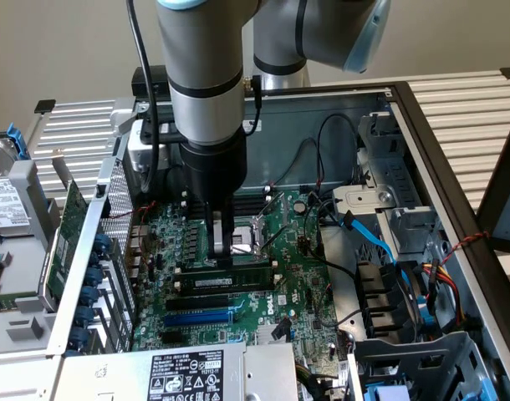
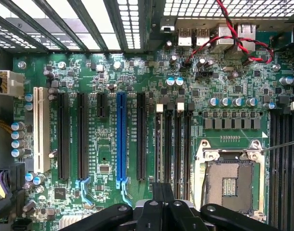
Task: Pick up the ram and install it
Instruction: 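Press down the ram until it locks into place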
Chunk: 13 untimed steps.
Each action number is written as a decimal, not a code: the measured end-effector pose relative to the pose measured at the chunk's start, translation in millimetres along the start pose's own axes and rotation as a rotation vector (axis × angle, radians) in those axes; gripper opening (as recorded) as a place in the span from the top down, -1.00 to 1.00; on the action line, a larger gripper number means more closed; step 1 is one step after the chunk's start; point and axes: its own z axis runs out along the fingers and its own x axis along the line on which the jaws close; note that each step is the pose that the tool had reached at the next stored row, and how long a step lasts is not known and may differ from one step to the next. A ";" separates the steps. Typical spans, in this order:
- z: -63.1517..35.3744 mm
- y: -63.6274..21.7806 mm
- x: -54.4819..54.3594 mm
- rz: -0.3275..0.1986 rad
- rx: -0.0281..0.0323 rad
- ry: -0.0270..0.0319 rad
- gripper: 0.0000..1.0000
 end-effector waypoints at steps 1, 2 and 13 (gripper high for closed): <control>0.0 0.0 0.0 0.000 -0.0001 0.0001 0.80; 0.2 0.1 -0.2 0.000 0.0000 0.0000 0.80; 2.7 -0.2 -1.6 0.001 0.0006 0.0056 0.80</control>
